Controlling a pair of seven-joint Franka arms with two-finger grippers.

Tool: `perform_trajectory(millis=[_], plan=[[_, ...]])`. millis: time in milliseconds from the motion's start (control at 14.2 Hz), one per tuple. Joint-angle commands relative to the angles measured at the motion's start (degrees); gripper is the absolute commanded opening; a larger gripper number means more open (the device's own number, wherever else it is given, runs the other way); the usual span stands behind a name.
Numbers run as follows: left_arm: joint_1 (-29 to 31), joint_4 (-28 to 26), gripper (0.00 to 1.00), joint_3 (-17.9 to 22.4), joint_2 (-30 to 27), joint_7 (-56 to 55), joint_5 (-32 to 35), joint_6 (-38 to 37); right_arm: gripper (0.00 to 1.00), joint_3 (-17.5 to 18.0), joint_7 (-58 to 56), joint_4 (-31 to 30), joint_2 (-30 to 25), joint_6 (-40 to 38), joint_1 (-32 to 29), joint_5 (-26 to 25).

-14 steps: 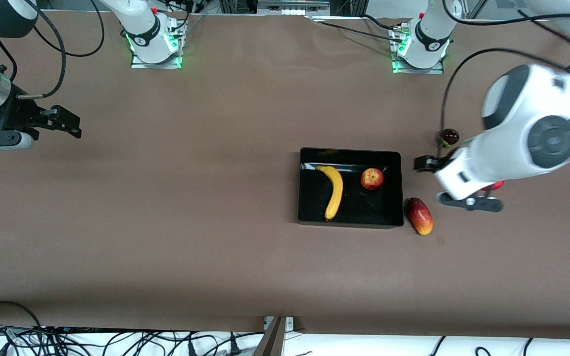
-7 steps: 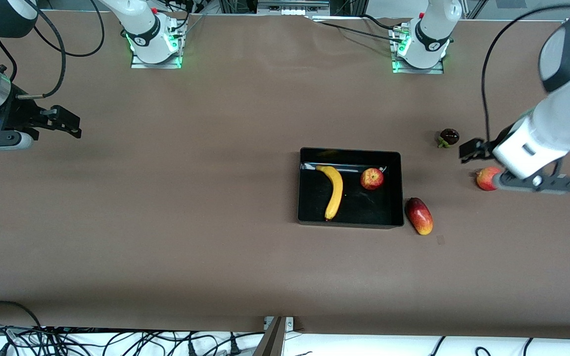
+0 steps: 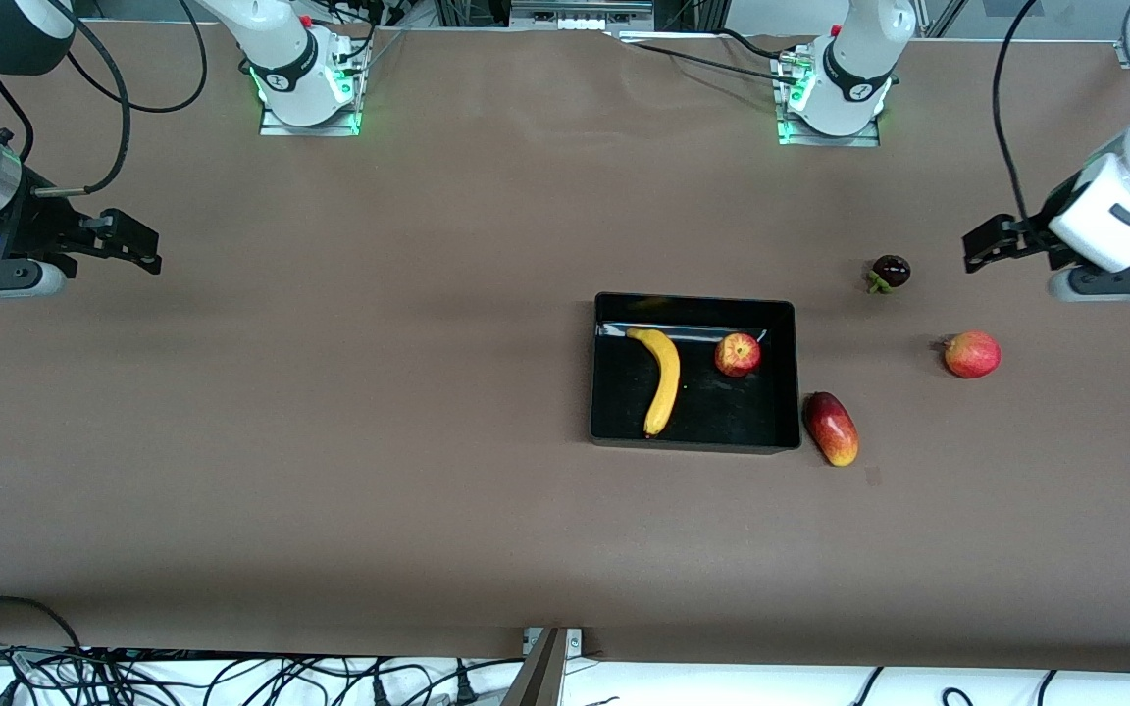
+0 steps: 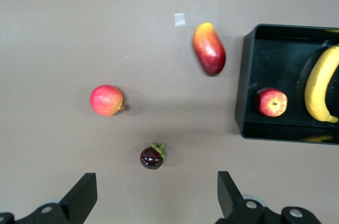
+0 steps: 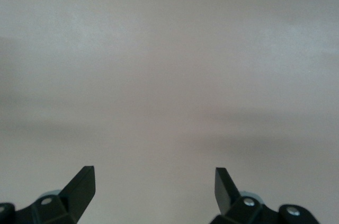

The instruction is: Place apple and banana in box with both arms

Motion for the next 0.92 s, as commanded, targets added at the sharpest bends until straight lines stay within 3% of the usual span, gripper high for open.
perform_trajectory(millis=[0, 845], plan=[[0.50, -2.13, 1.00, 0.10, -2.03, 1.31, -1.41, 1.24, 1.00, 0.68, 0.17, 0.75, 0.06, -0.52, -0.79, -0.16], [0.42, -1.60, 1.00, 0.10, -1.94, 1.39, -1.41, 1.15, 1.00, 0.68, 0.17, 0.75, 0.06, -0.61, -1.05, -0.25]])
